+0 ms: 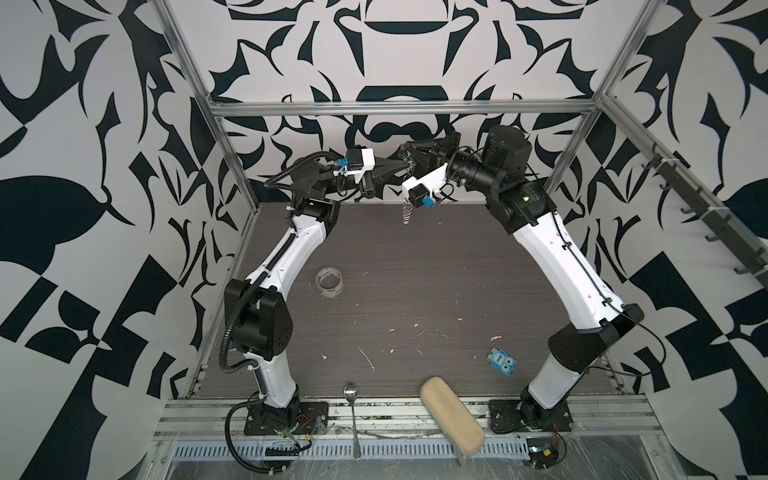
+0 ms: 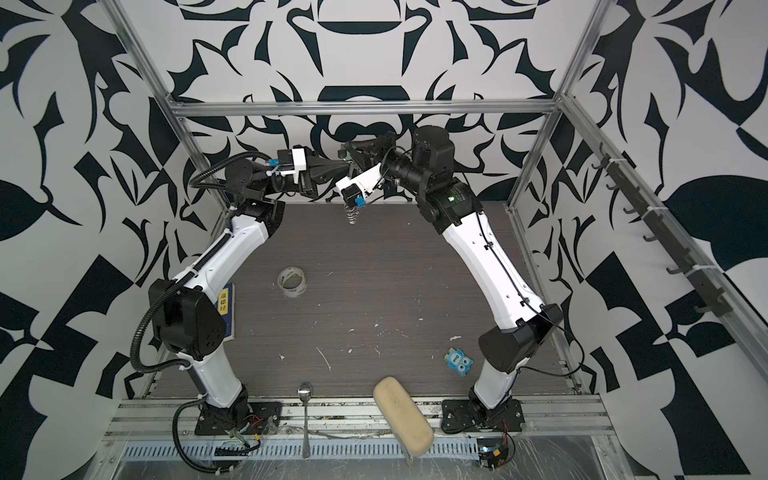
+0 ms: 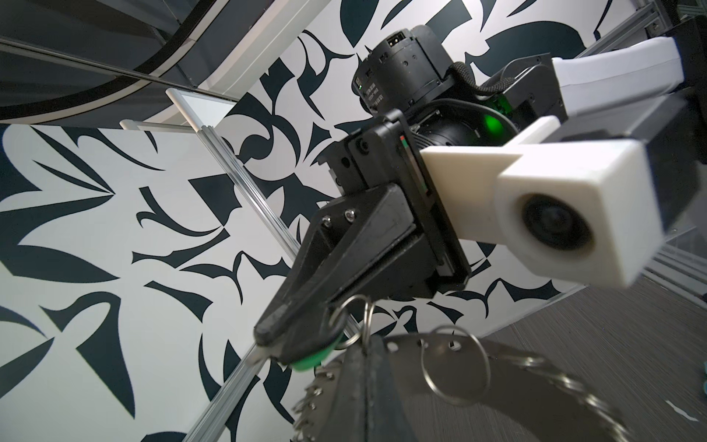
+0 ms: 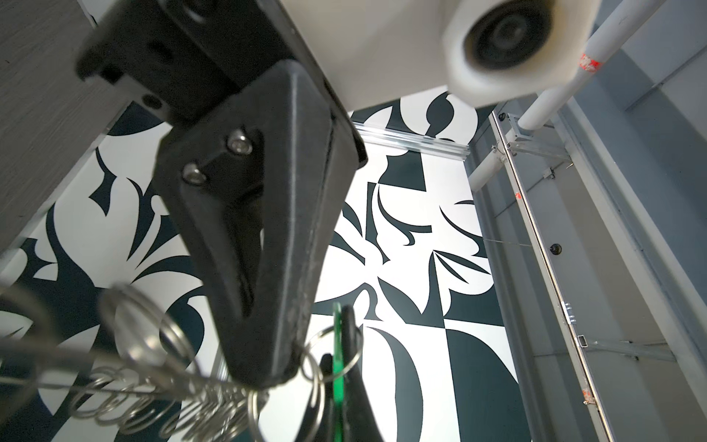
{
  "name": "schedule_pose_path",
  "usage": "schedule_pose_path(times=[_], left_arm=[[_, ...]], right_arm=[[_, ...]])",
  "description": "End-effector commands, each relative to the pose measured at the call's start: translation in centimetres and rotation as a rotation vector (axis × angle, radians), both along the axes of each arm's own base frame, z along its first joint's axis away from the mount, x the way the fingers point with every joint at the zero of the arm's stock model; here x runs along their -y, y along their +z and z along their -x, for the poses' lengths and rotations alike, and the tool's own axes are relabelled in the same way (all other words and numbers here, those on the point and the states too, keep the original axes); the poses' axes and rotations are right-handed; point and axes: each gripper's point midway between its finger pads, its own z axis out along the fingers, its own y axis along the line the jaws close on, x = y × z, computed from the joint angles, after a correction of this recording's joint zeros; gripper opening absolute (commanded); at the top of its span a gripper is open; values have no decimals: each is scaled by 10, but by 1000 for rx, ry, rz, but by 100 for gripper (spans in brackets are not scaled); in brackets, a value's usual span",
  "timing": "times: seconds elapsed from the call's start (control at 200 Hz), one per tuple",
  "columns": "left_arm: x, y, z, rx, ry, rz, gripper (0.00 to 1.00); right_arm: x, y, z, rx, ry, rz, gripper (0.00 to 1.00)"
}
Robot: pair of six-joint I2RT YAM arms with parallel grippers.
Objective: Remove the keys from the keyring
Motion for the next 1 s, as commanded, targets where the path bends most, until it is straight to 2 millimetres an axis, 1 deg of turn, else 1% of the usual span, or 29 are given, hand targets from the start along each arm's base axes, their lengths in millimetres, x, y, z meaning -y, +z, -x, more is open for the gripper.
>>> schedule_pose_path(times=[0.0, 0.055, 0.23, 0.335, 0.465, 0.645, 0.815, 0.995], left_arm=[[-1, 27, 21, 95, -22, 49, 0], [0, 26, 20, 92, -21, 49, 0], [0, 24, 18, 82, -14, 53, 0], [-1, 24, 17, 83, -9, 56, 0], [-1, 25, 15, 81, -9, 58, 0], [0, 28, 15, 82, -8, 63, 0], [-1, 27, 14, 81, -6, 70, 0], [-1, 26, 14, 74, -2, 71, 0]], right_arm=[[-4, 1, 6, 24, 18, 3, 8], [-5, 0, 6, 18, 16, 3, 15], [-2, 4, 7, 0, 8, -15, 24], [-1, 7, 9, 1, 5, -27, 25], [-1, 16, 16, -20, 38, -77, 28], [2, 35, 22, -56, 58, -161, 31], [-4, 45, 31, -100, 111, -213, 32], [-5, 58, 32, -156, 139, -287, 35]])
